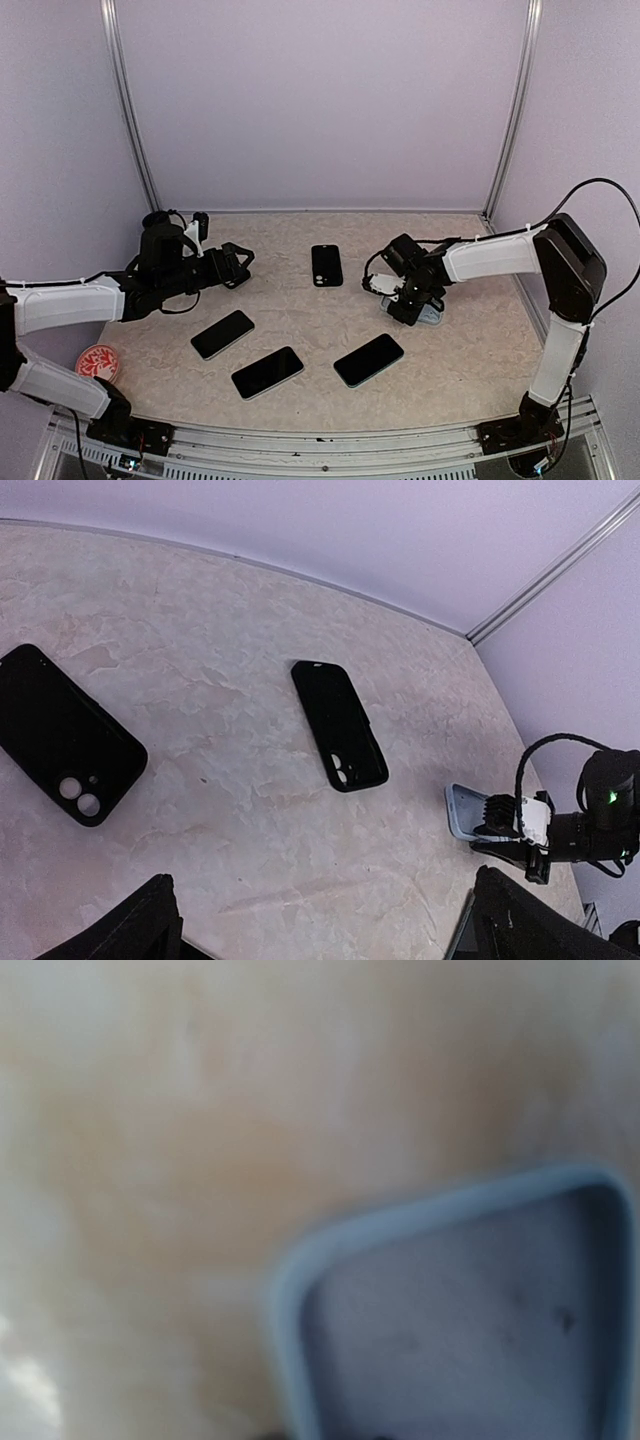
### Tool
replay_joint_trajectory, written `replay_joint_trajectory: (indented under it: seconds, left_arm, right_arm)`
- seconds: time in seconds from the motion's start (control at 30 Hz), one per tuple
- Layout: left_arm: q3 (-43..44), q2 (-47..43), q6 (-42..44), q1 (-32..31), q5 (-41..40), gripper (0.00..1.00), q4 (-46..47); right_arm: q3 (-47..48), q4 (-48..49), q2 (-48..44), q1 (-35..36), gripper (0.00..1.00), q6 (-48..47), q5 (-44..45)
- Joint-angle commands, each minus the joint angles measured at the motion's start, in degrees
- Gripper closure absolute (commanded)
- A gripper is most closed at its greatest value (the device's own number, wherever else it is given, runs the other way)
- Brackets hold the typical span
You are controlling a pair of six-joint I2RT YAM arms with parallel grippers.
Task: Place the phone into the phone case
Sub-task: Move the phone case to the center of the board, then move the phone to the center of the board.
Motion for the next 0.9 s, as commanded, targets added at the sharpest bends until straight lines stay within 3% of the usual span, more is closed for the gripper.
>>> replay_joint_trajectory:
  seconds: [0.0, 0.17, 0.4, 0.87]
  left_arm:
    - [1.49, 0.53, -0.02, -0.5, 0.79, 0.01, 1.76]
    - [2.07, 0.91, 0.07, -0.54, 0.98, 0.01, 1.48]
    - [2.64, 1.58, -0.1, -0.63, 0.98, 0.01, 1.66]
    - [5.16, 3.12, -0.18, -1.6, 1.08, 0.01, 1.21]
  right_arm:
    - [-0.94, -3.63, -1.91, 0.69, 0.65, 2.58, 5.79]
    - [-1.98, -4.92, -4.36, 0.81, 0.39, 6.79, 10.95]
    - [-5.61, -5.79, -7.84, 0.83, 0.19, 13.84, 17.25]
    - [-8.53, -7.58, -5.26, -0.67, 0.08, 21.85, 24.16]
